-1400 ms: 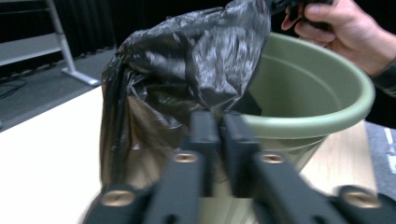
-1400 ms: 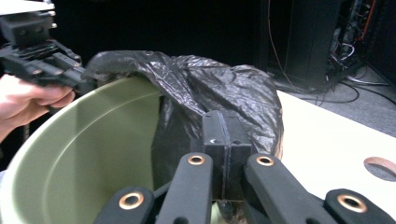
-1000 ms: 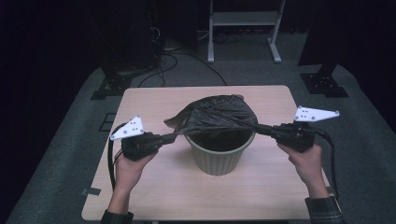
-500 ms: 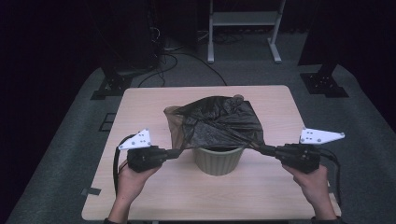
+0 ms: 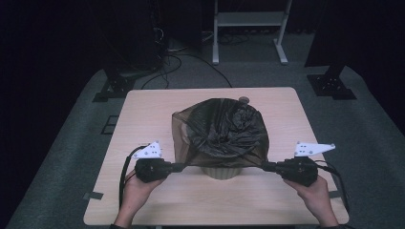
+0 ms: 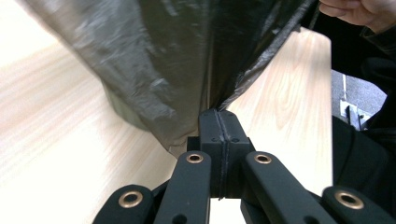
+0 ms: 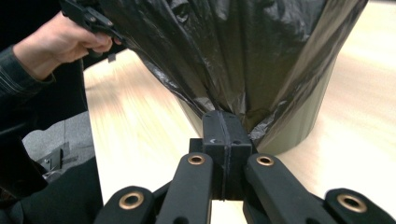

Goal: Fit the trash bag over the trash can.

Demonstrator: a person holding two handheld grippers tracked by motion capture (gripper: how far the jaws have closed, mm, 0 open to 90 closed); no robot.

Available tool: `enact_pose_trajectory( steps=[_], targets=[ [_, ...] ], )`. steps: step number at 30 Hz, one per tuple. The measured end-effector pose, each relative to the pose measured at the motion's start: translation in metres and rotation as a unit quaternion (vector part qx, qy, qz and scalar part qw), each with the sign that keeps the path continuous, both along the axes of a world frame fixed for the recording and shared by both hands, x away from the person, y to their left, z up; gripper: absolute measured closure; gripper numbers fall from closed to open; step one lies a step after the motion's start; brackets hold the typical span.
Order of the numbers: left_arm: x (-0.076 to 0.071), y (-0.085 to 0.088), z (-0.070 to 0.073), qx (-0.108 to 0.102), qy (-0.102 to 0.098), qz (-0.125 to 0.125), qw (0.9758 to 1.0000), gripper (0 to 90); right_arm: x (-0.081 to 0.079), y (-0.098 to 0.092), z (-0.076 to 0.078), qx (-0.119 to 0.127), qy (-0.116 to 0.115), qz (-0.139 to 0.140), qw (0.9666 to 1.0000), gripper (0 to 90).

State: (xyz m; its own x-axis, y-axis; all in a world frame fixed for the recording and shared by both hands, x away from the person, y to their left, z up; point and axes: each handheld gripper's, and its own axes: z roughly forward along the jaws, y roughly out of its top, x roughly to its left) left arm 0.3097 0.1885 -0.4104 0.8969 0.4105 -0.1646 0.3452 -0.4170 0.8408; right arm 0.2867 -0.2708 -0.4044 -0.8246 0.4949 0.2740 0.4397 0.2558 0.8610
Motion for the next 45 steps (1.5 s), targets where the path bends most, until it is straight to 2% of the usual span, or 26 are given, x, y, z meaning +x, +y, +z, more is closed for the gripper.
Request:
enact_pose_trajectory(
  steps=[2,6,10,14,21,29,42,43,45],
  targets=[
    [0.002,0.002,-0.005,0.001,0.004,0.003,1.0000,89.7,0.003,0.002,-0.009,-0.001,0.014,0.001,0.9999,90.0],
    [0.008,0.002,-0.016,0.026,0.011,0.013,0.9995,89.7,0.007,0.008,-0.024,-0.013,0.030,0.005,0.9995,90.0],
    [0.012,0.002,-0.025,0.037,0.020,0.019,0.9989,89.7,0.009,0.013,-0.036,-0.026,0.045,0.005,0.9986,90.0],
    [0.014,0.001,-0.032,0.047,0.026,0.023,0.9983,89.7,0.011,0.015,-0.043,-0.030,0.055,0.005,0.9980,90.0],
    [0.017,-0.004,-0.041,0.077,0.031,0.025,0.9962,89.7,0.018,0.016,-0.058,-0.044,0.073,0.001,0.9963,90.0],
    [0.018,-0.005,-0.042,0.083,0.034,0.030,0.9955,89.6,0.023,0.020,-0.068,-0.065,0.081,-0.003,0.9946,90.0],
    [0.024,-0.007,-0.045,0.086,0.033,0.040,0.9949,89.6,0.031,0.028,-0.077,-0.091,0.076,-0.013,0.9929,90.0],
    [0.023,-0.007,-0.045,0.086,0.032,0.040,0.9950,89.5,0.031,0.028,-0.077,-0.091,0.075,-0.013,0.9929,89.3],
    [0.022,-0.005,-0.044,0.082,0.032,0.041,0.9953,84.2,0.030,0.027,-0.075,-0.096,0.068,-0.017,0.9928,78.8]
  ],
)
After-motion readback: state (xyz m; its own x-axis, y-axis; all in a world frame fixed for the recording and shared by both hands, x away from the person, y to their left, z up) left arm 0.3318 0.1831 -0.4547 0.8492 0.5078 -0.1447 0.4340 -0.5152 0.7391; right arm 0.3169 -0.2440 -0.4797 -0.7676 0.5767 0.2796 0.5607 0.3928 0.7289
